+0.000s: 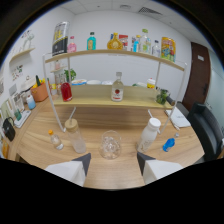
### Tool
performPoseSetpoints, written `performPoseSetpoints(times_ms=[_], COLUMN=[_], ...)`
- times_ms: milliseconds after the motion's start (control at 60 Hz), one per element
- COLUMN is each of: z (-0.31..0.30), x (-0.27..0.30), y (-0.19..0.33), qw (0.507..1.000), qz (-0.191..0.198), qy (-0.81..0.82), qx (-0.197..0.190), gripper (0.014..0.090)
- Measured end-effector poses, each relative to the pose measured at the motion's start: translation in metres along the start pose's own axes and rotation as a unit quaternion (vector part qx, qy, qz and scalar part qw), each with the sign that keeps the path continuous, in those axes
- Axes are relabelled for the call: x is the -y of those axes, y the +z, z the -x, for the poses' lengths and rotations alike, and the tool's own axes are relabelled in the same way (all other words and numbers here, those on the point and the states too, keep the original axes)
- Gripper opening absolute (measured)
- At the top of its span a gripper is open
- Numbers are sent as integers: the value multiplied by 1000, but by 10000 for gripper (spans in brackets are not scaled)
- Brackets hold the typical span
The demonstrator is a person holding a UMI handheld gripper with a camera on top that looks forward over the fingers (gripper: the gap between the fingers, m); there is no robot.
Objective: Make me a cup of Mount Fuji.
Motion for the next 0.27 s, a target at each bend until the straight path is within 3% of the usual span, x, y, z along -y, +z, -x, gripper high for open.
performPoseSetpoints(times_ms=[267], z=[17], x=[5], y=[-4], qw=[1000], qz=[-2], qy=[10], qx=[1], gripper=[858])
